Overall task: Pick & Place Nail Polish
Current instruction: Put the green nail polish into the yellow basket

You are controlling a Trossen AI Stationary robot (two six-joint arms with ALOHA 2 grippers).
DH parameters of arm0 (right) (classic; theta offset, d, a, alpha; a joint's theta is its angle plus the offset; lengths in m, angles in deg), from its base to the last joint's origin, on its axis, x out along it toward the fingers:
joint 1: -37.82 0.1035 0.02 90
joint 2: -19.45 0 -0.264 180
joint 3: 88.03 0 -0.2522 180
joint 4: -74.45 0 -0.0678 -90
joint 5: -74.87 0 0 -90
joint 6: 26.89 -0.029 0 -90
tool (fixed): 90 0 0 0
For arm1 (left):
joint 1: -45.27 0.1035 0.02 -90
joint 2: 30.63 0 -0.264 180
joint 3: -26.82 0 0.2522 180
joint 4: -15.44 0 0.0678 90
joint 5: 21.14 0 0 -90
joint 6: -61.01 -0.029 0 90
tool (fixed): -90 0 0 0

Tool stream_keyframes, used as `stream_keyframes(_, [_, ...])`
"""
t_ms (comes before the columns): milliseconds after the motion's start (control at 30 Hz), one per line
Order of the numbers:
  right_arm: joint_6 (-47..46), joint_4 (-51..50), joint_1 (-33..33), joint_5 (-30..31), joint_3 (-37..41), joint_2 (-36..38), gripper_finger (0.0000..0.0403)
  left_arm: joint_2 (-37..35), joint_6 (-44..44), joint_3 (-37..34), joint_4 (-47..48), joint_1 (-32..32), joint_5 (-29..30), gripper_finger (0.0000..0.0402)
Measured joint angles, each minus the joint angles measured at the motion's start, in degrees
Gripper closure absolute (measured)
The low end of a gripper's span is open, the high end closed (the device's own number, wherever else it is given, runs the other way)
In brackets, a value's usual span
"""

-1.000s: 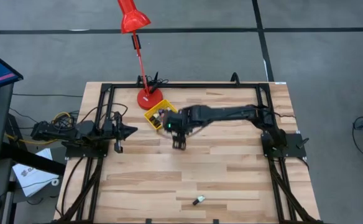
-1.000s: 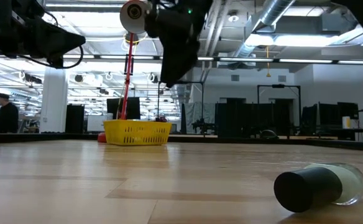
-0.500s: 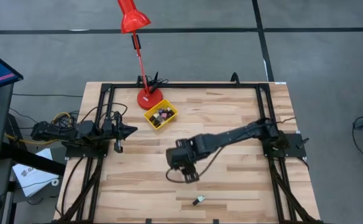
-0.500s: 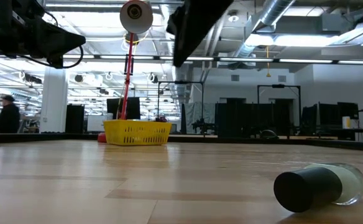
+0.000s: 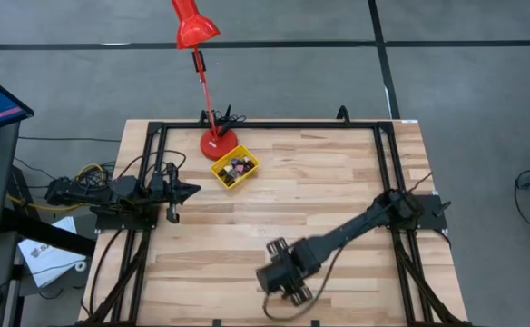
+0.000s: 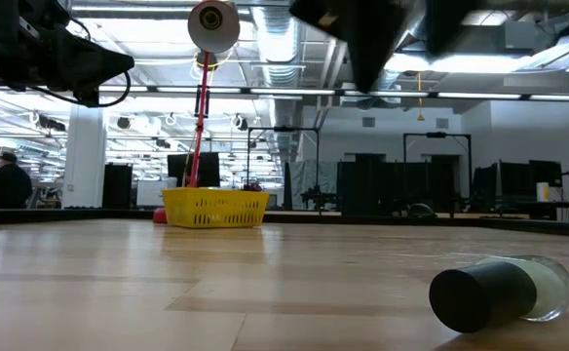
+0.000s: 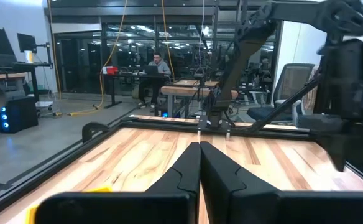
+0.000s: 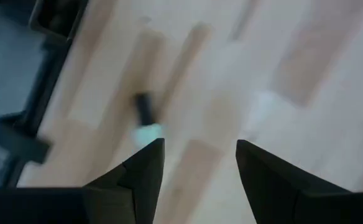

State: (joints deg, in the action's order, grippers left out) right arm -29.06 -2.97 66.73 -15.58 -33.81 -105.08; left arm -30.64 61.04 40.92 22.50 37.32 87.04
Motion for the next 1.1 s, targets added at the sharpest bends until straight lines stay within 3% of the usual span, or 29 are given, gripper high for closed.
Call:
stream_keyframes(167, [-2.02, 2.28, 3.65, -1.2, -0.08, -1.7, 0.0211, 0.0, 0.0, 0.0, -0.33, 0.0, 0.01, 0.0401])
stream_keyframes(400, [-4.53, 7.06, 4.83, -0.8, -0.27, -5.31, 0.0211, 0.0, 0.0, 0.0, -0.63, 0.0, 0.0, 0.0401])
stream_keyframes(833, [-7.1, 7.19, 5.9, -0.53, -0.53, -14.33, 0.0221, 0.0, 0.01, 0.0, -1.25, 0.0, 0.0, 0.0401])
stream_keyframes(967, [-8.68, 7.14, 6.04, 0.33, -0.52, -14.8, 0.0246, 0.0, 0.02, 0.0, -1.29, 0.0, 0.0, 0.0401])
stream_keyframes(1100, [-10.14, 7.33, 6.11, 1.79, -0.47, -14.78, 0.0304, 0.0, 0.02, 0.0, -1.33, 0.0, 0.0, 0.0401])
